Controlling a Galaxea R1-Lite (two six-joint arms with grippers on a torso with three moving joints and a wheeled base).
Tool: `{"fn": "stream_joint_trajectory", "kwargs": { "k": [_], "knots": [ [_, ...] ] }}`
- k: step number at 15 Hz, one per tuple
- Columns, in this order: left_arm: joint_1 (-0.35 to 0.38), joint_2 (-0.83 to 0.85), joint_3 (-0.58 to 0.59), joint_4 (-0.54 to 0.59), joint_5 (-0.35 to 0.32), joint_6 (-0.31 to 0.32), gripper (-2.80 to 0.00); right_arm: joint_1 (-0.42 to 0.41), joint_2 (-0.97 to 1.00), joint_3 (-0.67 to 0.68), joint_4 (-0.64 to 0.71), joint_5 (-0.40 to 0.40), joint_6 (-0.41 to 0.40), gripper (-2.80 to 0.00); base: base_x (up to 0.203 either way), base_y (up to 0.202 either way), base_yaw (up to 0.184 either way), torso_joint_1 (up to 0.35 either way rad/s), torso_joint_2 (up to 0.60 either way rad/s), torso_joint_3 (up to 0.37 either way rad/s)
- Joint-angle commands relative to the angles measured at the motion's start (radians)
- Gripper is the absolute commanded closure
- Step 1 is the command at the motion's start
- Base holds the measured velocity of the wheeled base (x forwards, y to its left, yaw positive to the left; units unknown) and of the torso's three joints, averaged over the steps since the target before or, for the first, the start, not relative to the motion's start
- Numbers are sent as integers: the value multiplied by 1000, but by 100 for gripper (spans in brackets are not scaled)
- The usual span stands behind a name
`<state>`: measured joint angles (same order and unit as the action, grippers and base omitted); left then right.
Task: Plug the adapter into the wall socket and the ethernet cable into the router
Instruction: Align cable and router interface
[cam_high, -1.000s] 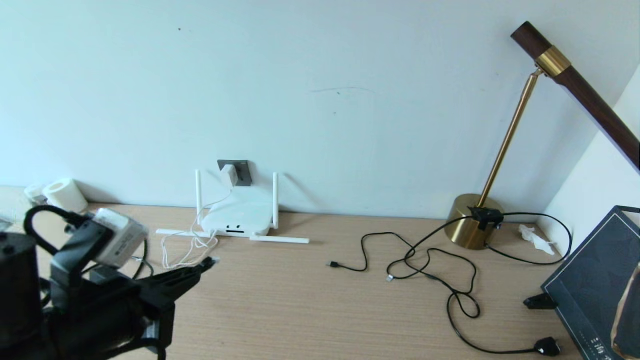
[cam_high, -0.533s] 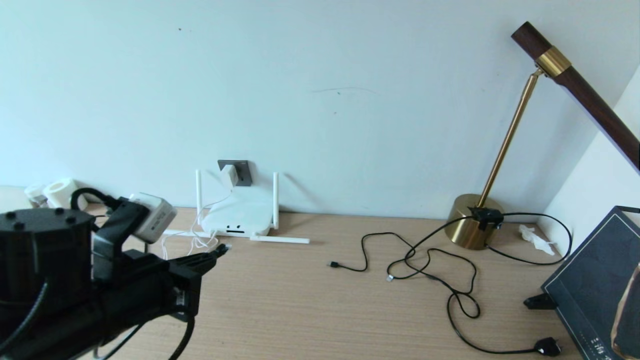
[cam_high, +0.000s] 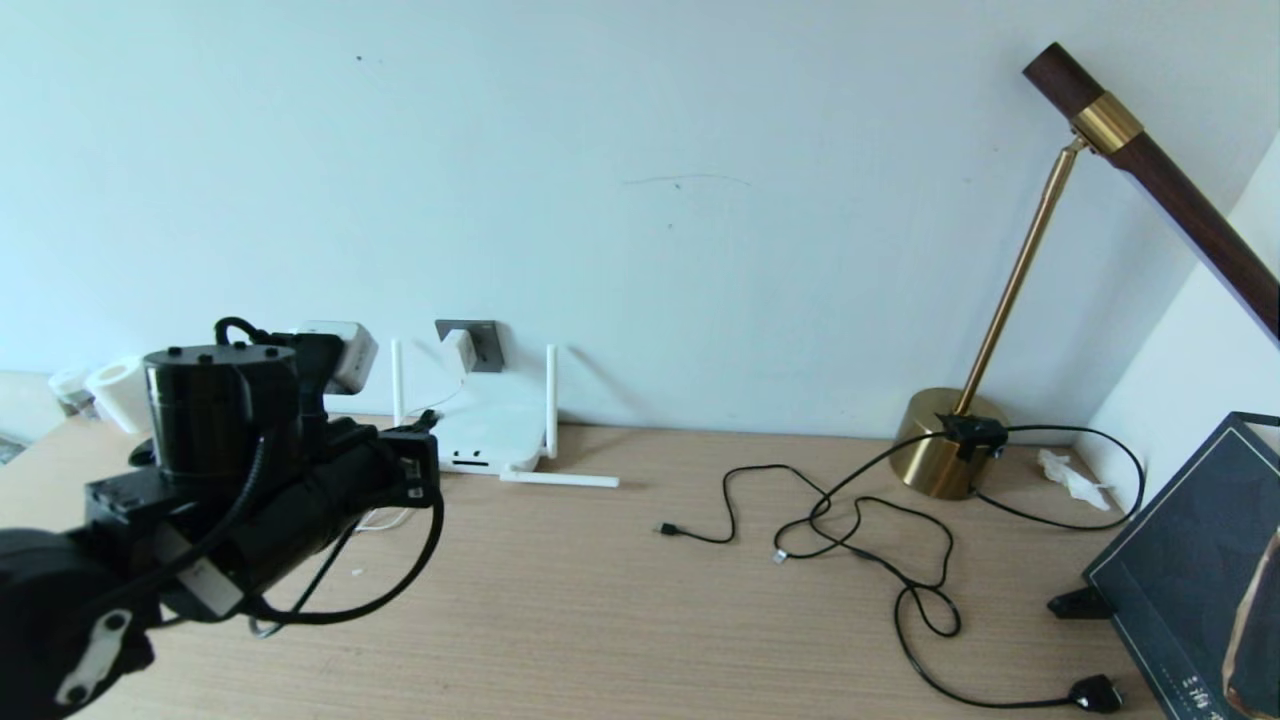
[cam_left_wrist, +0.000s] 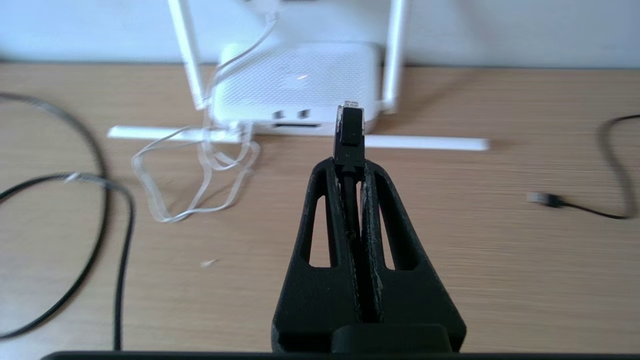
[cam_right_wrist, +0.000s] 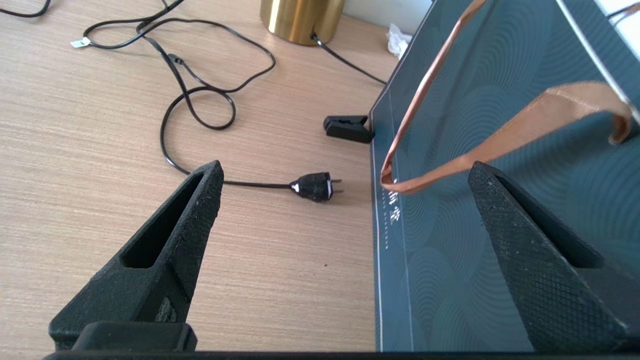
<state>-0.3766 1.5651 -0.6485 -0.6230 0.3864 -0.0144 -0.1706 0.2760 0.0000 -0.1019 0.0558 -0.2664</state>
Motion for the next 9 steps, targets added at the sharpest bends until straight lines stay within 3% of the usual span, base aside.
{"fn": "stream_joint_trajectory", "kwargs": {
  "k": [1,2,4,5,7,9],
  "knots": [
    [35,24,18,-1,41,8,0,7,5,12,-2,1,-8,-280,0,0,0,0,0,0],
    [44,20,21,-5,78,20,0,45,4,12,-1,1,-10,-280,0,0,0,0,0,0],
    [96,1,7,-7,89,47,0,192,-24,11,15,-5,-8,-280,0,0,0,0,0,0],
    [110,-16,1,-7,89,72,0,220,-56,10,23,-7,3,-280,0,0,0,0,0,0],
    [103,-20,-26,-10,81,81,0,201,-204,10,27,-16,31,-280,0,0,0,0,0,0],
    [112,-18,-20,-11,49,49,0,180,-280,11,24,-26,44,-280,0,0,0,0,0,0]
  ]
}}
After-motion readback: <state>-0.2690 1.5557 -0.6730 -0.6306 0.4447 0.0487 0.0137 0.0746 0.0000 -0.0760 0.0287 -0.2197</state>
